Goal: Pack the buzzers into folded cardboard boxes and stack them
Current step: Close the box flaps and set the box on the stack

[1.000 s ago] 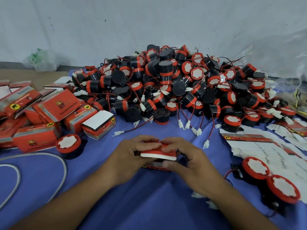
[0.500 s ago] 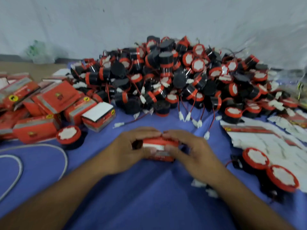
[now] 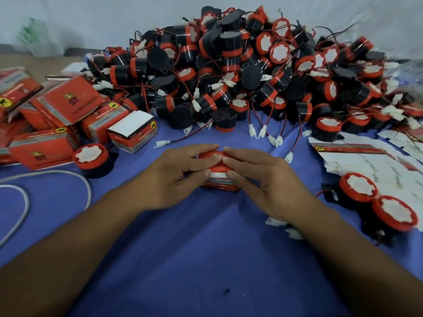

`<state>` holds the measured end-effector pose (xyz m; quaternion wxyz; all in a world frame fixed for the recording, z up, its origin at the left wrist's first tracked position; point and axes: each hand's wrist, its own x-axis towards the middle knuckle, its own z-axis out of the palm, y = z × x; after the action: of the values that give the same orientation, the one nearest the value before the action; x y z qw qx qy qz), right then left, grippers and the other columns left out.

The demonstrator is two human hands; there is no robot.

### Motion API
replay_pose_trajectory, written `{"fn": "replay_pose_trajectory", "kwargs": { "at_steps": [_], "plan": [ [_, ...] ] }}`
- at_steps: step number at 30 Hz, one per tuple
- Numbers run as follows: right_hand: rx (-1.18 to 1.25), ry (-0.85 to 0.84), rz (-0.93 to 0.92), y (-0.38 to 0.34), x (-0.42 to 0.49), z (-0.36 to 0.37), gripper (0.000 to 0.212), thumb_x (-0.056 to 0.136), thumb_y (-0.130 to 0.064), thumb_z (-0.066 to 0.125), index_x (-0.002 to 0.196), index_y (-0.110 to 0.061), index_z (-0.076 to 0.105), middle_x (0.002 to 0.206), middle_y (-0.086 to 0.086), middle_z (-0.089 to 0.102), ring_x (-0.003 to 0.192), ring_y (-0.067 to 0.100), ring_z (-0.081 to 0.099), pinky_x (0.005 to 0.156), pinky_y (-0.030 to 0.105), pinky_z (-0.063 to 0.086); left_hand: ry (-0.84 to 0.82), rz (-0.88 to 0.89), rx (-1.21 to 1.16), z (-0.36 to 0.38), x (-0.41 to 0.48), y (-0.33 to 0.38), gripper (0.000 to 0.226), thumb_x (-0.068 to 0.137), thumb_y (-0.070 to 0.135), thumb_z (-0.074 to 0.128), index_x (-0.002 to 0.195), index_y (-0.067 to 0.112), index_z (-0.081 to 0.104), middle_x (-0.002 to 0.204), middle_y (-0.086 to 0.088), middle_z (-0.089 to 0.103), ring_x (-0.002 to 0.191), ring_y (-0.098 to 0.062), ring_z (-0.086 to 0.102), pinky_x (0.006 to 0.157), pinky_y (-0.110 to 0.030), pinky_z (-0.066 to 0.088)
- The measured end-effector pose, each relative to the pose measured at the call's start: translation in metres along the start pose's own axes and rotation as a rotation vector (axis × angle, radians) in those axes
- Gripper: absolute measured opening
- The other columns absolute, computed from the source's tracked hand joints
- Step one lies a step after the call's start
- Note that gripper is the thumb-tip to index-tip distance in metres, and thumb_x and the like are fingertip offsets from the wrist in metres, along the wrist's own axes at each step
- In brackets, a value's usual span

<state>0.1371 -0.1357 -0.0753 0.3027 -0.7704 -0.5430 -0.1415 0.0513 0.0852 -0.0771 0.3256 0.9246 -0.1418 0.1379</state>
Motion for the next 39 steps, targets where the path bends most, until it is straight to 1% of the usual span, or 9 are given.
{"fn": "replay_pose_trajectory", "kwargs": {
  "at_steps": [4, 7, 13, 18, 20, 27, 32, 37, 39],
  "plan": [
    [-0.018, -0.044, -0.031, 0.002, -0.002, -0.002, 0.036, 0.099, -0.013, 0.057, 0.132, 0.0, 0.061, 0.141, 0.015, 0.057, 0.13, 0.028, 0.056, 0.11, 0.04, 0.044, 0.006, 0.04, 0.184, -0.003, 0.0, -0.004, 0.048, 0.095, 0.042, 0.059, 0.137, 0.018, 0.059, 0.15, 0.002, 0.047, 0.125, -0.011, 0.041, 0.107, -0.014, 0.028],
    [0.087, -0.058, 0.005, 0.004, -0.003, -0.003, 0.035, 0.098, -0.009, 0.057, 0.132, 0.0, 0.061, 0.142, 0.011, 0.056, 0.136, 0.017, 0.048, 0.117, 0.034, 0.037, 0.007, 0.041, 0.138, -0.001, 0.0, -0.005, 0.048, 0.092, 0.039, 0.059, 0.135, 0.018, 0.06, 0.149, 0.001, 0.049, 0.138, -0.014, 0.04, 0.115, -0.023, 0.032],
    [0.209, 0.01, 0.061, 0.018, 0.021, -0.002, 0.023, 0.091, -0.007, 0.071, 0.112, 0.0, 0.073, 0.12, 0.01, 0.07, 0.123, 0.023, 0.061, 0.103, 0.033, 0.051, 0.09, 0.079, 0.076, -0.001, 0.01, -0.02, 0.038, 0.094, 0.02, 0.063, 0.13, 0.01, 0.063, 0.143, -0.002, 0.051, 0.132, -0.016, 0.05, 0.109, -0.031, 0.044],
    [0.01, 0.07, 0.033, 0.045, 0.074, 0.015, 0.01, 0.09, -0.006, 0.071, 0.091, 0.004, 0.075, 0.105, 0.015, 0.073, 0.096, 0.025, 0.07, 0.087, 0.024, 0.052, 0.169, -0.016, 0.187, -0.01, 0.048, -0.042, 0.036, 0.094, 0.006, 0.065, 0.13, 0.004, 0.063, 0.14, -0.016, 0.056, 0.133, -0.032, 0.051, 0.11, -0.048, 0.042],
    [-0.028, 0.101, 0.015, 0.054, 0.08, 0.022, 0.011, 0.09, -0.005, 0.07, 0.094, 0.004, 0.074, 0.105, 0.016, 0.072, 0.096, 0.027, 0.07, 0.087, 0.031, 0.053, 0.166, -0.027, 0.19, -0.011, 0.057, -0.049, 0.036, 0.096, 0.009, 0.064, 0.131, 0.006, 0.062, 0.142, -0.016, 0.054, 0.135, -0.032, 0.048, 0.114, -0.045, 0.038],
    [0.167, 0.068, -0.052, 0.064, 0.071, 0.021, 0.02, 0.088, 0.001, 0.07, 0.108, 0.002, 0.073, 0.122, 0.015, 0.067, 0.119, 0.005, 0.054, 0.11, 0.02, 0.041, 0.211, -0.025, 0.033, -0.007, 0.054, -0.062, 0.042, 0.089, 0.02, 0.072, 0.129, 0.008, 0.064, 0.146, -0.008, 0.052, 0.14, -0.021, 0.043, 0.116, -0.043, 0.037],
    [0.607, 0.049, 0.296, 0.068, 0.071, 0.024, 0.018, 0.092, 0.003, 0.064, 0.109, 0.001, 0.071, 0.124, 0.006, 0.066, 0.117, 0.01, 0.063, 0.097, 0.028, 0.053, 0.215, -0.057, 0.003, -0.009, 0.055, -0.059, 0.038, 0.091, 0.026, 0.065, 0.126, 0.011, 0.067, 0.138, -0.001, 0.057, 0.129, -0.02, 0.051, 0.106, -0.045, 0.045],
    [0.454, 0.095, 0.196, 0.067, 0.075, 0.03, 0.002, 0.091, 0.0, 0.068, 0.091, 0.0, 0.07, 0.111, 0.002, 0.069, 0.102, 0.005, 0.066, 0.088, 0.018, 0.051, 0.231, 0.088, 0.009, -0.005, 0.063, -0.051, 0.035, 0.09, 0.015, 0.069, 0.123, 0.002, 0.068, 0.134, -0.004, 0.057, 0.122, -0.002, 0.049, 0.105, -0.019, 0.04],
    [0.301, 0.083, 0.056, 0.068, 0.075, 0.032, 0.004, 0.091, 0.001, 0.067, 0.088, 0.002, 0.068, 0.108, 0.011, 0.069, 0.102, 0.018, 0.066, 0.088, 0.028, 0.052, 0.224, 0.184, 0.039, -0.002, 0.066, -0.047, 0.034, 0.089, 0.01, 0.069, 0.121, -0.002, 0.068, 0.13, -0.009, 0.06, 0.117, -0.01, 0.055, 0.103, -0.027, 0.042]
  ]
}}
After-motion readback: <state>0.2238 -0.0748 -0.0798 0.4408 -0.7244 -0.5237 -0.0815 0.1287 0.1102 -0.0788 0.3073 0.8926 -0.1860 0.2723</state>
